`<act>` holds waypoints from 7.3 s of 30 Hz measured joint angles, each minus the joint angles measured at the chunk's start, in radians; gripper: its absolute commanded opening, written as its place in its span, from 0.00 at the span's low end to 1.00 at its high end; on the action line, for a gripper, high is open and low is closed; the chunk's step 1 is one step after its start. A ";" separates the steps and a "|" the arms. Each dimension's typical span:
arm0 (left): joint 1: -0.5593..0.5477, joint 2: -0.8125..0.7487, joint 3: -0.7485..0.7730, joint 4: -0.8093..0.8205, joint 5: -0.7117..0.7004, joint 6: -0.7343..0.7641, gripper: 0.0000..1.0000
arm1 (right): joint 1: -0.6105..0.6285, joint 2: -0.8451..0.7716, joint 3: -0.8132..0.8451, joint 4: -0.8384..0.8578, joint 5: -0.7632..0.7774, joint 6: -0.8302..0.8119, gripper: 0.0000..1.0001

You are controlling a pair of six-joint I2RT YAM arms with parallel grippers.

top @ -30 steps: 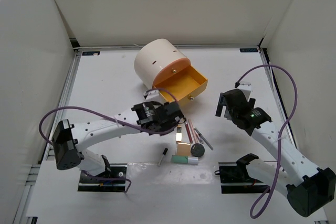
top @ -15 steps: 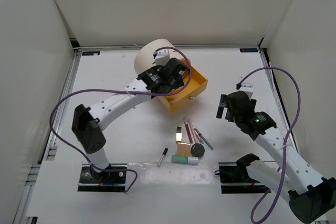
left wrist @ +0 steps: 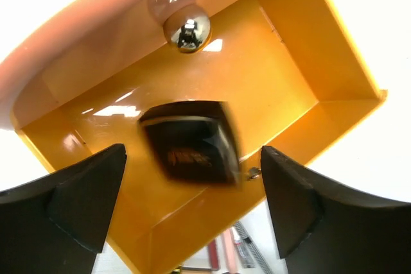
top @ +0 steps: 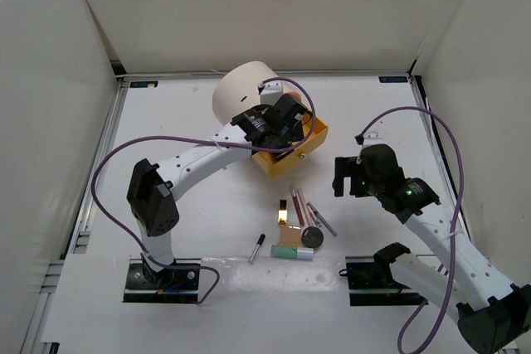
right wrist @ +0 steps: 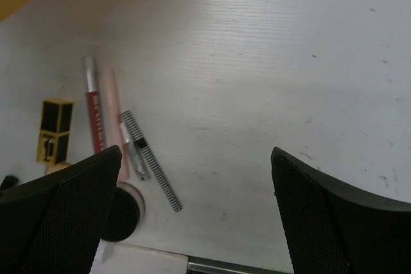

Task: Organize the makeup

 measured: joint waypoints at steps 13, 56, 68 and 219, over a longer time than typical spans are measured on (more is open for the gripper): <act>-0.045 -0.075 0.010 -0.034 -0.003 0.046 0.98 | 0.137 0.029 0.043 0.028 -0.405 -0.216 0.96; -0.124 -0.661 -0.451 -0.422 -0.041 -0.219 0.98 | 0.868 0.610 0.027 0.290 -0.099 -0.210 0.06; -0.124 -0.708 -0.445 -0.393 -0.072 -0.203 0.98 | 0.685 0.241 0.294 0.305 0.001 -0.575 0.08; -0.008 0.067 0.028 0.143 0.103 0.440 0.90 | 0.413 -0.001 -0.038 -0.248 0.148 0.530 0.99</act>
